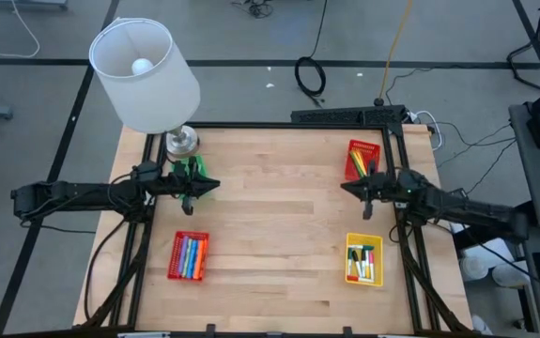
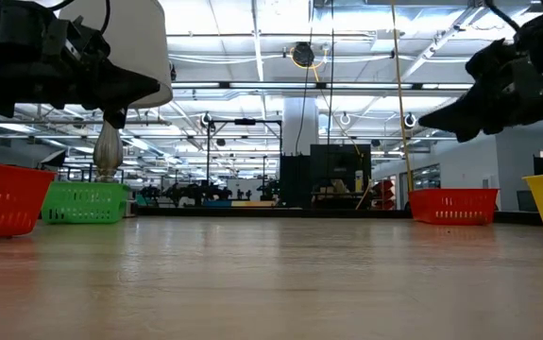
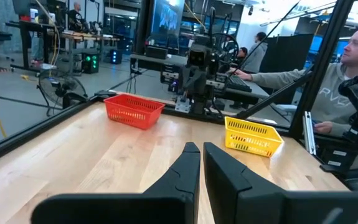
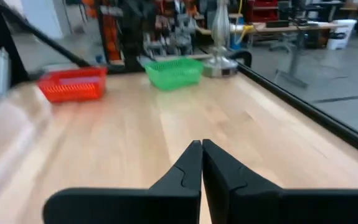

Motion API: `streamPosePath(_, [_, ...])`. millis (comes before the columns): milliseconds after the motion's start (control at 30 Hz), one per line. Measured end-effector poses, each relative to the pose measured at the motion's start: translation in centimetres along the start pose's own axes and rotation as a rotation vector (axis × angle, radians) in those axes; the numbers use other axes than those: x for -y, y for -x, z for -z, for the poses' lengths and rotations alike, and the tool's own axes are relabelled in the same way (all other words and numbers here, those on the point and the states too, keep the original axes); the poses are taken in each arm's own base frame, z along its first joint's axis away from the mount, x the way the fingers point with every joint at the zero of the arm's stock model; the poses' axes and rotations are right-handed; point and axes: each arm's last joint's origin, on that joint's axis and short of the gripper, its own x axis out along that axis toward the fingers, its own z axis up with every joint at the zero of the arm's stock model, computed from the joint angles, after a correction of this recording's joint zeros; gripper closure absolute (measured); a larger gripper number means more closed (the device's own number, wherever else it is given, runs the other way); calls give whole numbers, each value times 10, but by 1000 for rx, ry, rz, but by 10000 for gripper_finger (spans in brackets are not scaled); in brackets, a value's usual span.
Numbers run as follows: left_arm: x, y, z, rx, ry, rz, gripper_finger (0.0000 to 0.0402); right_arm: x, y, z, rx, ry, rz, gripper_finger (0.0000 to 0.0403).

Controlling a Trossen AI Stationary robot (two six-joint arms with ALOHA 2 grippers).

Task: Pick & Place Markers
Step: Return to Home Position

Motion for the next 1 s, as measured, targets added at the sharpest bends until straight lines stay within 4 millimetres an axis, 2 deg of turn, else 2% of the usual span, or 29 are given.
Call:
streamPosePath(133, [0,0,0,-2,4,1,376,-2,-2,-1,9,76,-11,403])
streamPosePath(267, [1,0,-2,18,9,13,376,-4,4,-16,117,62,-35,403])
streamPosePath(400, [3,2,-5,34,-22,64,376,-5,11,-20,175,60,-36,403])
streamPosePath(1000, [4,5,1,-36,-108,76,376,-3,17,-11,106,96,24,403])
